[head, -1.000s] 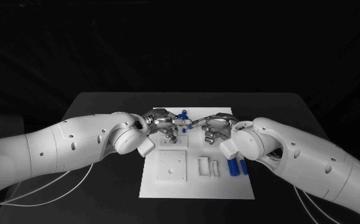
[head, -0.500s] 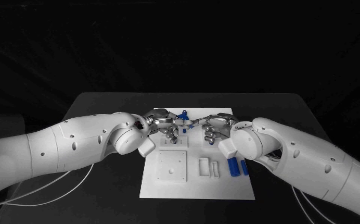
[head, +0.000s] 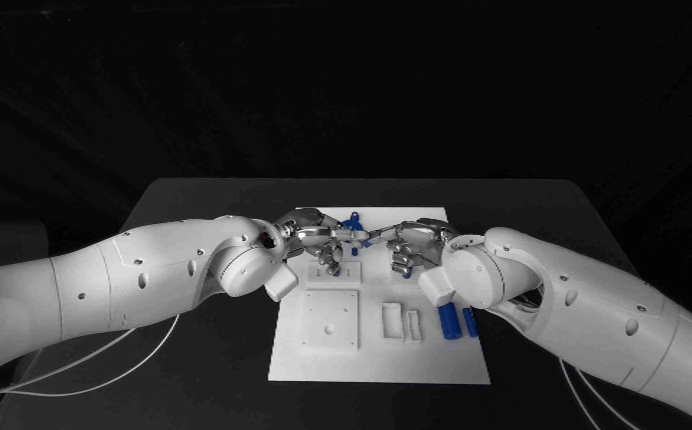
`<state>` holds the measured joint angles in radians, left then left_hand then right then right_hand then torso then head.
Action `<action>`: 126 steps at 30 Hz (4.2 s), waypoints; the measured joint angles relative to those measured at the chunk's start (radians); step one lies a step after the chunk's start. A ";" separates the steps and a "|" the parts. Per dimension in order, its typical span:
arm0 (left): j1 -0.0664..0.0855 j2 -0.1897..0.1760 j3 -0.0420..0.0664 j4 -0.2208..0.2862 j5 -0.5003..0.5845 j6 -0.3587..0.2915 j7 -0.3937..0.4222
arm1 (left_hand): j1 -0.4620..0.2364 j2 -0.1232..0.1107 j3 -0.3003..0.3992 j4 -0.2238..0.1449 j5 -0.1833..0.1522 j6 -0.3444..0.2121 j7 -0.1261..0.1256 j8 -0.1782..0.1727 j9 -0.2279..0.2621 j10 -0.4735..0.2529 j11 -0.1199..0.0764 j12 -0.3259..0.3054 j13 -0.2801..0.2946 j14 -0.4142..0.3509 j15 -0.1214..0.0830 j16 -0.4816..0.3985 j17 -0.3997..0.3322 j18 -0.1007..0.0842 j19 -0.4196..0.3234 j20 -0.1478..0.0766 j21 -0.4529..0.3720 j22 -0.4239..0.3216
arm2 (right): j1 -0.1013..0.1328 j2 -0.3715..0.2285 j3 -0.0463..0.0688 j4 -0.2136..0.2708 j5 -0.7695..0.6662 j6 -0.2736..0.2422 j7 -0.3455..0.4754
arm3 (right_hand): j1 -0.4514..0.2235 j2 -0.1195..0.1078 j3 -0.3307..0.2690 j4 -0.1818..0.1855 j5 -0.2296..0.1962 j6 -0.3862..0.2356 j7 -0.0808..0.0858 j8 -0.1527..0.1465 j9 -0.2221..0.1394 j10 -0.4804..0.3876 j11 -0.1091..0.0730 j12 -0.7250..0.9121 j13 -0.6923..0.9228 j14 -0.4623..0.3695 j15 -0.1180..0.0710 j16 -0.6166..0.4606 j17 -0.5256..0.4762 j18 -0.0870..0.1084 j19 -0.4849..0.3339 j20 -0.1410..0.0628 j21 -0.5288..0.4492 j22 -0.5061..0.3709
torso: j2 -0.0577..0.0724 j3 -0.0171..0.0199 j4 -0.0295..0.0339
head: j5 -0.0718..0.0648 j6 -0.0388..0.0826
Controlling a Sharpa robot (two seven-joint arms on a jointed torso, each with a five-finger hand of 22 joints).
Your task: Assemble the parts on the task board
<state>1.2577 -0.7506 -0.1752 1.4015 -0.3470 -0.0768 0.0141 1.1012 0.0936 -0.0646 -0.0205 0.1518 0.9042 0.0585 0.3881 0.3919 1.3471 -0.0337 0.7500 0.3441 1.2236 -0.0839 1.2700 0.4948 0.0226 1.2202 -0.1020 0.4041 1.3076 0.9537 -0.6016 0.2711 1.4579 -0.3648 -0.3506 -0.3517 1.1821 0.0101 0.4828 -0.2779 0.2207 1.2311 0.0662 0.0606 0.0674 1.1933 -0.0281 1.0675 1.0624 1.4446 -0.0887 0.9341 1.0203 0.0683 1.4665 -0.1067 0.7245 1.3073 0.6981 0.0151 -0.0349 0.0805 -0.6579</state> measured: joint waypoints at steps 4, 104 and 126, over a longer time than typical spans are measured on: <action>0.000 0.000 0.000 -0.001 0.000 0.000 0.002 | 0.004 0.004 0.000 -0.005 0.000 0.000 0.000 -0.008 -0.006 0.000 0.000 0.000 0.000 0.000 0.000 0.000 0.000 0.000 0.000 0.000 0.000 0.000 | -0.002 0.000 0.003 0.001 0.002 -0.002 -0.001 | 0.000 0.000 0.000 0.000 0.000 0.000 0.000 0.000 0.000 0.000 0.000 0.000 0.000 0.000 0.000 0.000 0.000 0.000 0.000 0.000 0.000 0.000 | 0.000 -0.0001 0.0000 | 0.000 0.000; -0.011 0.019 -0.002 0.001 0.023 -0.009 0.045 | 0.166 0.121 0.055 -0.079 -0.006 0.085 0.019 -0.215 -0.323 0.017 0.009 0.005 0.002 0.000 0.000 0.015 0.011 0.000 -0.011 0.004 0.035 0.000 | -0.012 0.029 0.026 -0.019 0.023 -0.038 -0.015 | -0.009 0.002 0.013 0.007 0.000 -0.003 0.000 -0.001 0.000 0.000 0.000 -0.005 -0.004 0.000 0.000 -0.004 -0.003 0.000 0.000 0.000 -0.006 0.000 | 0.000 0.0001 -0.0005 | -0.007 0.008; -0.015 0.024 -0.005 0.009 0.096 -0.079 0.075 | 0.185 0.154 0.092 -0.162 0.071 0.193 0.046 -0.326 -0.211 0.108 -0.007 -0.036 0.016 0.070 -0.009 0.003 0.063 0.016 0.008 0.007 0.085 0.001 | -0.008 0.025 0.029 -0.020 0.009 -0.039 -0.013 | -0.009 0.001 0.016 0.004 0.008 0.001 0.001 -0.004 0.001 0.000 0.000 -0.005 -0.004 0.000 0.000 -0.004 -0.003 0.000 0.000 0.000 -0.006 0.000 | 0.000 0.0000 -0.0005 | -0.007 0.011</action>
<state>1.2429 -0.7263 -0.1804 1.4102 -0.2512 -0.1555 0.0895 1.2867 0.2475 0.0277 -0.1821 0.2229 1.0970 0.1048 0.0625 0.1812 1.4546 -0.0407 0.7141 0.3599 1.2939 -0.0928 1.2732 0.5574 0.0387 1.2277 -0.0949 0.4894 1.3081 0.9458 -0.5763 0.2998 1.4383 -0.3554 -0.3894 -0.3650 1.1730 0.0114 0.4984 -0.2734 0.2292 1.2326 0.0667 0.0569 0.0680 1.1933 -0.0282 1.0630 1.0587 1.4446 -0.0887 0.9305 1.0171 0.0683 1.4665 -0.1066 0.7186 1.3075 0.6980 0.0151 -0.0354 0.0731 -0.6471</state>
